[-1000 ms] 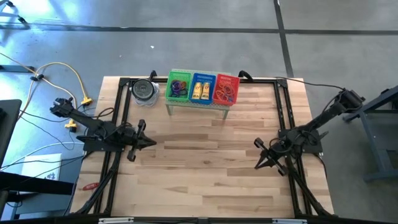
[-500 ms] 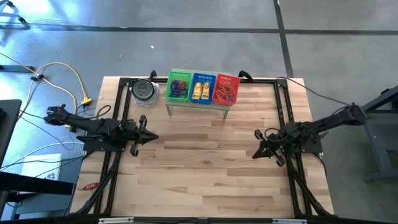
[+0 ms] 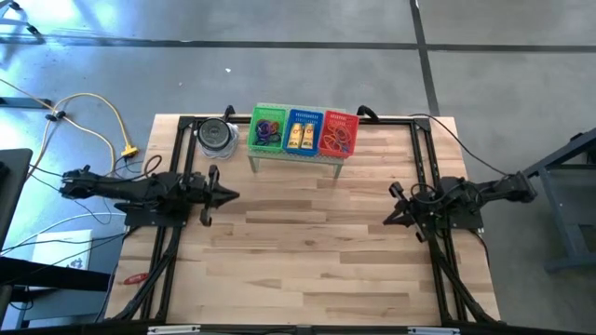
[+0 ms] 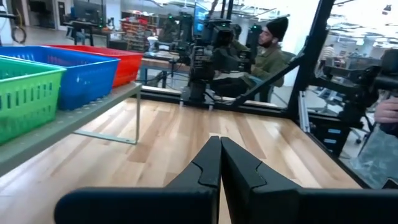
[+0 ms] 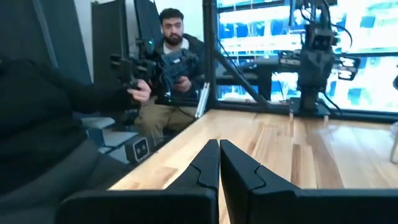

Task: Pick & Place Office Desk Supplies
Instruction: Return to Home Position

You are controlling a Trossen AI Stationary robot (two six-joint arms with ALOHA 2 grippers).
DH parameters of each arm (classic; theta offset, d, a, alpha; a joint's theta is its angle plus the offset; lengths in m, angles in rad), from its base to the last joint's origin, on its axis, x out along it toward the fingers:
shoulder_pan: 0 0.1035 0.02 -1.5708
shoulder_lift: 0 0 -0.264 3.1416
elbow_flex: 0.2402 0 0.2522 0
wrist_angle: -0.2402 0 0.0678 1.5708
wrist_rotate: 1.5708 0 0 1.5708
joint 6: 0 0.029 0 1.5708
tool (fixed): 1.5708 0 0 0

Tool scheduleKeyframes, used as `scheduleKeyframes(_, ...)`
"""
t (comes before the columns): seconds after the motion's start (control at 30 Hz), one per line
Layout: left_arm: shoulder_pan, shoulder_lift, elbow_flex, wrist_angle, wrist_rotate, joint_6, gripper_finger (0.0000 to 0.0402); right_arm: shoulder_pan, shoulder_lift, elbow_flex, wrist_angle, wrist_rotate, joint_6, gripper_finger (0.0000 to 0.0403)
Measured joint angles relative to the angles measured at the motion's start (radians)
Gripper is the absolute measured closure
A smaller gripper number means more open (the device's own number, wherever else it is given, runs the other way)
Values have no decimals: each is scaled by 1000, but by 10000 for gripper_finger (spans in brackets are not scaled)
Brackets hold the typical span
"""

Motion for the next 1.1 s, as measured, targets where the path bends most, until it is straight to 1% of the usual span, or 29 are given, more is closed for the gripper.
scheduleKeyframes(0.07, 26, 0, 0, 0, 18, 5, 401, -9, -9, 7, -28, -10, -9, 401)
scheduleKeyframes(0.2, 74, 0, 0, 0, 55, 9, 401, -28, -7, 14, -53, 3, -11, 401)
scheduleKeyframes(0.3, 107, 0, 0, 0, 91, 26, 401, -47, -5, 15, -56, 32, -13, 401)
scheduleKeyframes(0.47, 143, 0, 0, -23, 180, 22, 401, -61, -2, 16, -59, 36, -12, 401)
scheduleKeyframes(0.53, 148, 0, 0, -36, 186, 20, 401, -61, -2, 16, -64, 57, -12, 401)
scheduleKeyframes(0.67, 148, 0, 0, -38, 184, 17, 401, -61, -1, 16, -70, 176, -70, 401)
scheduleKeyframes(0.77, 148, 0, 0, -38, 184, 6, 401, -61, -1, 15, -73, 247, -65, 401)
scheduleKeyframes(0.87, 148, 0, 0, -39, 184, 7, 401, -61, -1, 15, -71, 272, -65, 401)
scheduleKeyframes(0.97, 148, 0, 0, -39, 183, 30, 401, -61, -1, 15, -70, 272, -65, 401)
scheduleKeyframes(1.1, 148, 0, 0, -36, 183, 10, 401, -61, -1, 15, -68, 273, -65, 401)
